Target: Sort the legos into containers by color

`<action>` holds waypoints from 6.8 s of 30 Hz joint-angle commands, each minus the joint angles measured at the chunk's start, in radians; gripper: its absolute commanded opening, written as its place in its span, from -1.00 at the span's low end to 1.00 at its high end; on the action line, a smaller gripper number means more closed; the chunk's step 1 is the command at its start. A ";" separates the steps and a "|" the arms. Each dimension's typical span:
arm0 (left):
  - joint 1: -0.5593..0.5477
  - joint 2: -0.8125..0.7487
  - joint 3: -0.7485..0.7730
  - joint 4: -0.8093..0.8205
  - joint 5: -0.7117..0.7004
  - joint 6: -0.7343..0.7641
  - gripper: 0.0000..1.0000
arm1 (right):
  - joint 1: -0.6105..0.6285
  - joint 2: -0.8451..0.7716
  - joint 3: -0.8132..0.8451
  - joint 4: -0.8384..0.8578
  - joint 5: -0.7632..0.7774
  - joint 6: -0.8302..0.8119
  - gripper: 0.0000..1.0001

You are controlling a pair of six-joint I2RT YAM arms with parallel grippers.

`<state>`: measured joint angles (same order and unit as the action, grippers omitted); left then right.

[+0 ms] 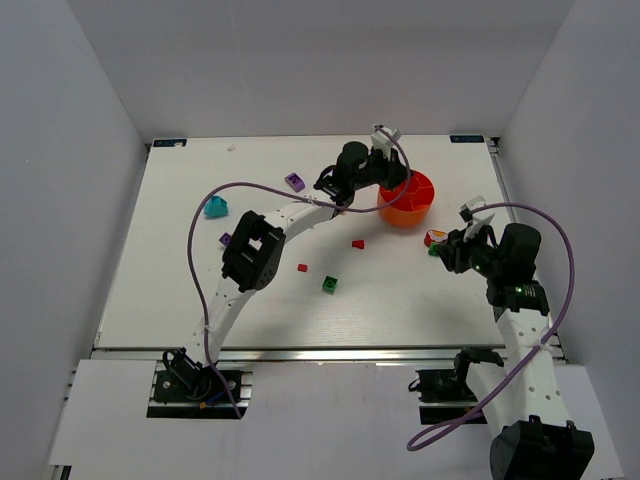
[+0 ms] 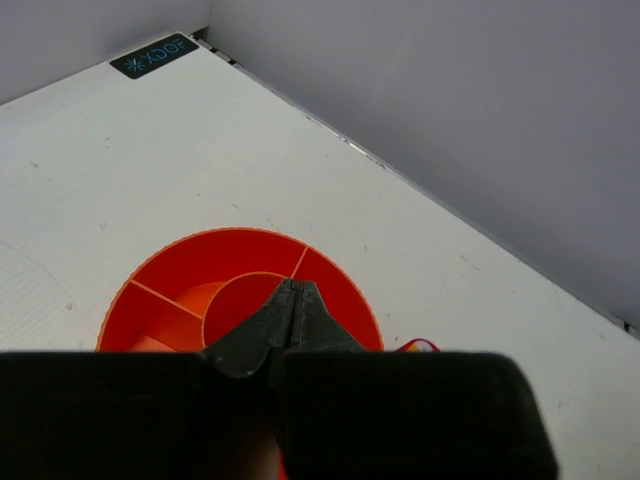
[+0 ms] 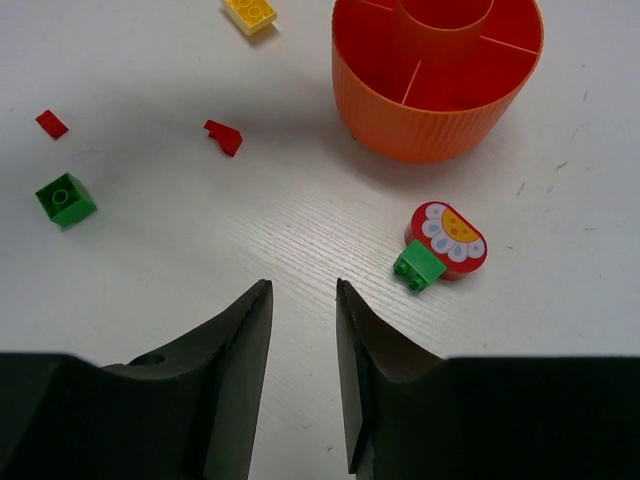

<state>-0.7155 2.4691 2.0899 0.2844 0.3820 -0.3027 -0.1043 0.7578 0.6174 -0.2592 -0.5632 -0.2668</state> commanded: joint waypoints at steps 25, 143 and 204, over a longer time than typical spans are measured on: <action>0.126 -1.531 -1.334 -0.623 -0.755 0.134 0.67 | 0.650 0.916 0.541 -0.048 0.437 -0.180 0.73; 0.080 -0.744 -1.021 -0.703 -0.425 -0.035 0.17 | 0.058 0.376 0.300 0.221 -0.422 0.179 -0.12; -0.027 -0.158 0.033 -0.191 -0.174 -0.027 -1.00 | -0.074 0.316 0.283 0.232 -0.158 0.225 -1.00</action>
<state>-0.7467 2.2837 2.0808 -0.0299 0.1669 -0.2810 -0.1665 1.0985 0.8677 -0.0154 -0.7418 -0.0360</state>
